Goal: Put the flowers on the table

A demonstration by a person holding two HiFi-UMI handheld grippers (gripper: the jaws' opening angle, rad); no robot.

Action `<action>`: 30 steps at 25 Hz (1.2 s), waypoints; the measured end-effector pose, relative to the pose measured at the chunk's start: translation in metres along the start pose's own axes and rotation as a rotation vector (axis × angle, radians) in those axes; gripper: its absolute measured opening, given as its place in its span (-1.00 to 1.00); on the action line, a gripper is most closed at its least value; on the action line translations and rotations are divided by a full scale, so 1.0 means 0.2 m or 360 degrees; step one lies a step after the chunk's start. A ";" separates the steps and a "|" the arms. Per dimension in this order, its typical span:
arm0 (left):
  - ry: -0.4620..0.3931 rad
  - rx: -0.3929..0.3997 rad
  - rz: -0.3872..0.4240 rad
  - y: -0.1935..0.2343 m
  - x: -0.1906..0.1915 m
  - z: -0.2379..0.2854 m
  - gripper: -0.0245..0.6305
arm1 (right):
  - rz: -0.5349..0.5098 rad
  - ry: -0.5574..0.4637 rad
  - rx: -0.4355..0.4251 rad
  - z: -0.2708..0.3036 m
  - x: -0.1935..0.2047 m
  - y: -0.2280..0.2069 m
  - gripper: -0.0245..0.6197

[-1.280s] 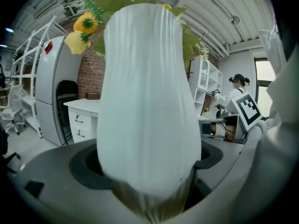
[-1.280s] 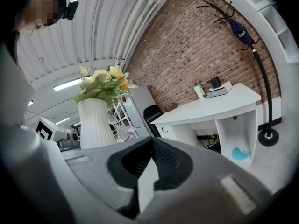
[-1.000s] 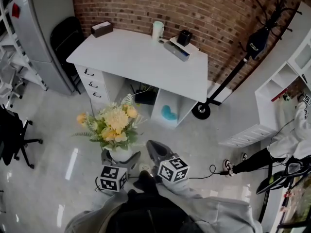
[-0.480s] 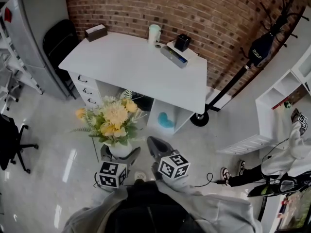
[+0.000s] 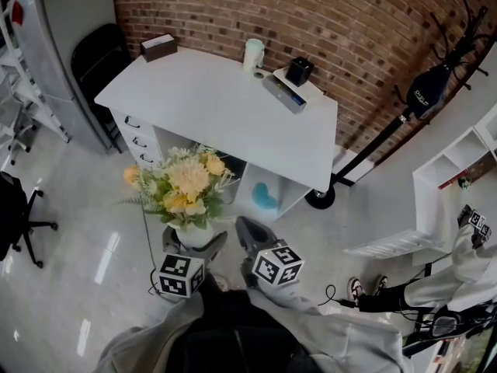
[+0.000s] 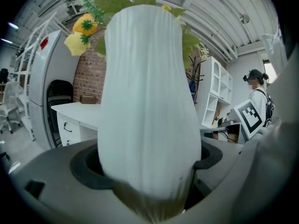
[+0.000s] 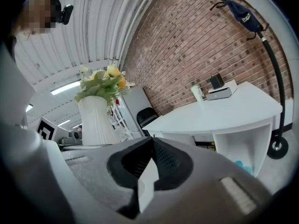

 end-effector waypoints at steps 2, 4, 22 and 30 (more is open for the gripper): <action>0.0004 -0.0005 0.0005 -0.01 -0.01 0.00 0.56 | 0.0009 -0.0003 -0.0006 0.00 0.00 -0.01 -0.93; 0.0014 -0.0010 0.0021 -0.02 -0.02 0.00 0.56 | 0.0018 -0.0002 -0.0014 0.00 0.00 -0.01 -0.93; 0.0018 -0.0061 -0.0028 0.21 -0.14 0.26 0.56 | 0.0111 0.0062 0.0095 0.19 0.02 -0.28 -0.92; 0.0012 -0.0063 -0.0065 0.49 -0.35 0.49 0.56 | 0.0111 0.0094 0.0068 0.59 -0.07 -0.38 -0.93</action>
Point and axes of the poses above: the fingertips, and each gripper's own axes: z forward along the fingers, y to its left, x out of its underside, the point moved 1 cm from there along -z, backward along the fingers, and after that the axes turned 12 degrees about -z, right-handed, at the moved point
